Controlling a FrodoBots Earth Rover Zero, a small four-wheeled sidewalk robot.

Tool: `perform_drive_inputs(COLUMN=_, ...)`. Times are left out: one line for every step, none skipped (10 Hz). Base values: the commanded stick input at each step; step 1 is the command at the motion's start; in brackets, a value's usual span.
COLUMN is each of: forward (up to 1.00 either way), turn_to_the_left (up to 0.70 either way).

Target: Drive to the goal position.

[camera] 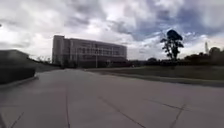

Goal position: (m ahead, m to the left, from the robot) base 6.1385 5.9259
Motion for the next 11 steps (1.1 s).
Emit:
perform_drive_inputs(forward=0.85, turn_to_the_left=0.0)
perform_drive_inputs(forward=0.85, turn_to_the_left=0.0)
perform_drive_inputs(forward=0.85, turn_to_the_left=0.0)
perform_drive_inputs(forward=0.85, turn_to_the_left=0.0)
perform_drive_inputs(forward=0.85, turn_to_the_left=0.0)
perform_drive_inputs(forward=0.97, turn_to_the_left=0.0)
perform_drive_inputs(forward=1.0, turn_to_the_left=0.0)
perform_drive_inputs(forward=1.0, turn_to_the_left=0.0)
perform_drive_inputs(forward=1.0, turn_to_the_left=0.0)
perform_drive_inputs(forward=1.0, turn_to_the_left=0.0)
perform_drive_inputs(forward=1.0, turn_to_the_left=0.0)
